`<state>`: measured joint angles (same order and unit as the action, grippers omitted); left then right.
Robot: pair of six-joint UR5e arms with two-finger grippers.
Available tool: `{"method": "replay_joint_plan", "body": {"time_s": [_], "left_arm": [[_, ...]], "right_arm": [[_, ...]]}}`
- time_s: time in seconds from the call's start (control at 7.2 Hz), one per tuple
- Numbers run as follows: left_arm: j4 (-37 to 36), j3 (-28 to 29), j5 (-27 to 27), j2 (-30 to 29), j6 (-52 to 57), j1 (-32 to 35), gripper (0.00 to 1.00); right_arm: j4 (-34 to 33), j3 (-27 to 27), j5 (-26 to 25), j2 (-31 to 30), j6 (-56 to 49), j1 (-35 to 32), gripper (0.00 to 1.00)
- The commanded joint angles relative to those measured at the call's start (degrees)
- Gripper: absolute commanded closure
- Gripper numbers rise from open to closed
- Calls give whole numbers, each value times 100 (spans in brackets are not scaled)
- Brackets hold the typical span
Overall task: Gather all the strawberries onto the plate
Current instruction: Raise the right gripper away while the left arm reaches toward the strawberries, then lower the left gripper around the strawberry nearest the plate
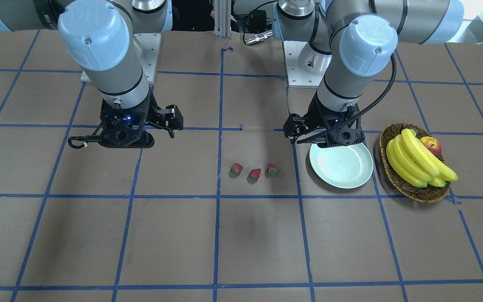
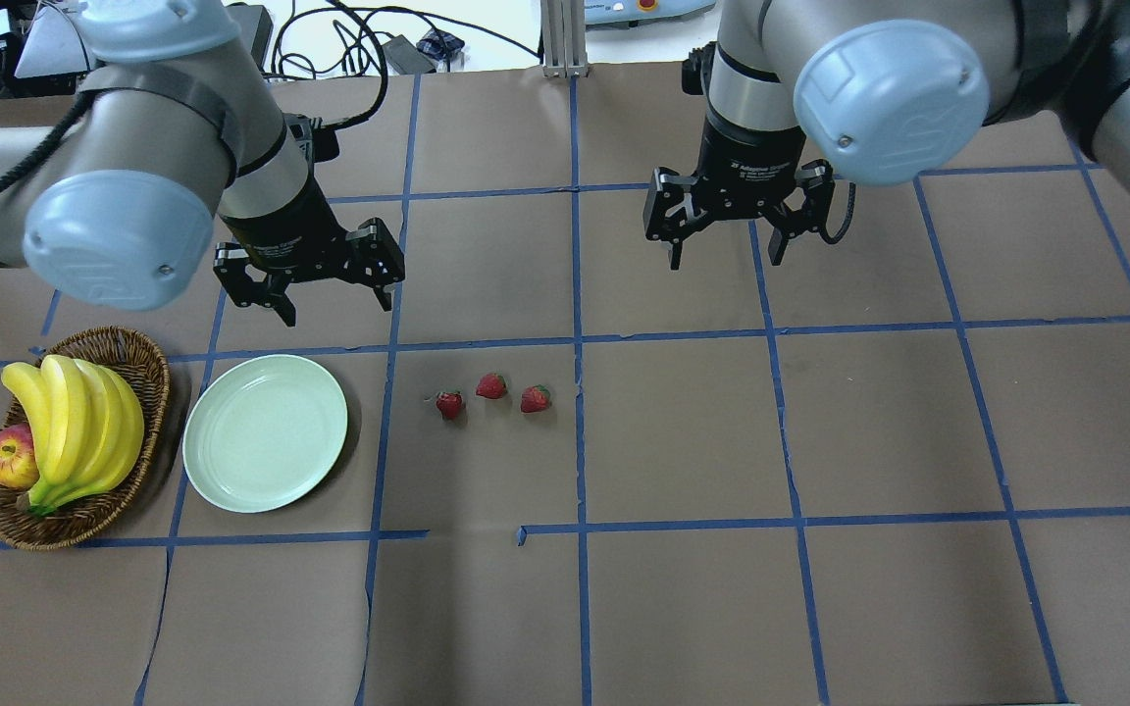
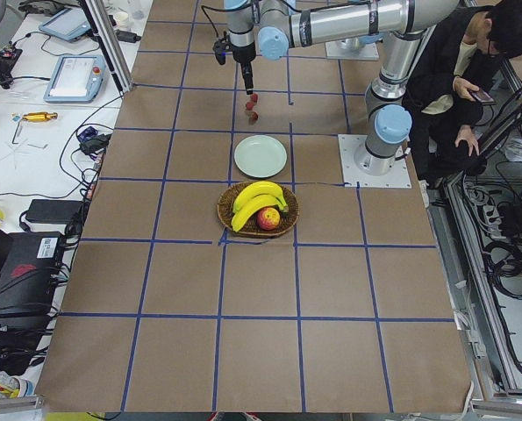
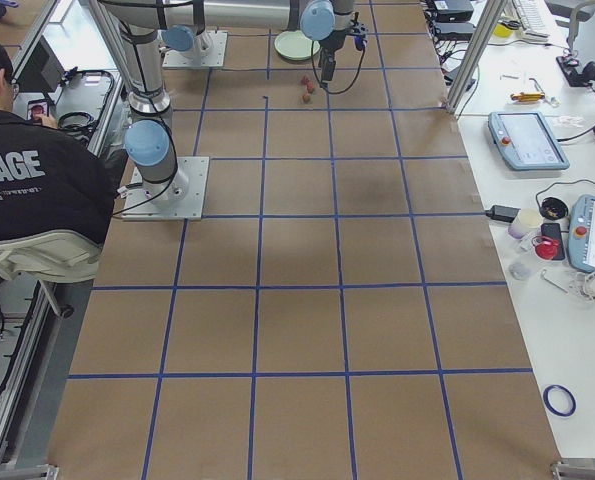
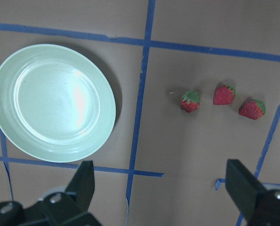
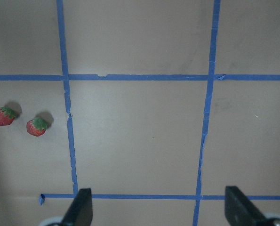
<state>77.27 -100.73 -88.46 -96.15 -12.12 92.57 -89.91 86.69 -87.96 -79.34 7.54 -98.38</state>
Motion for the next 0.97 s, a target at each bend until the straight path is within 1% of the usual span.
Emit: {"method": "replay_joint_plan", "body": {"time_s": [0.0,0.28,0.56,0.83], "left_arm": [[-1026,-489,443,-402,-264,33,0],[-1056,-518,479,-798,-317,33,0],[-1232,-526,497,-1106,-641,68,15],[-1355,-526,785,-1431,-686,112,17]], "right_arm": [[201,-3,-28,-195,-244,292,0],[334,23,-2,-196,-420,372,0],[334,50,-2,-196,-420,407,0],[334,76,16,-196,-420,451,0]]}}
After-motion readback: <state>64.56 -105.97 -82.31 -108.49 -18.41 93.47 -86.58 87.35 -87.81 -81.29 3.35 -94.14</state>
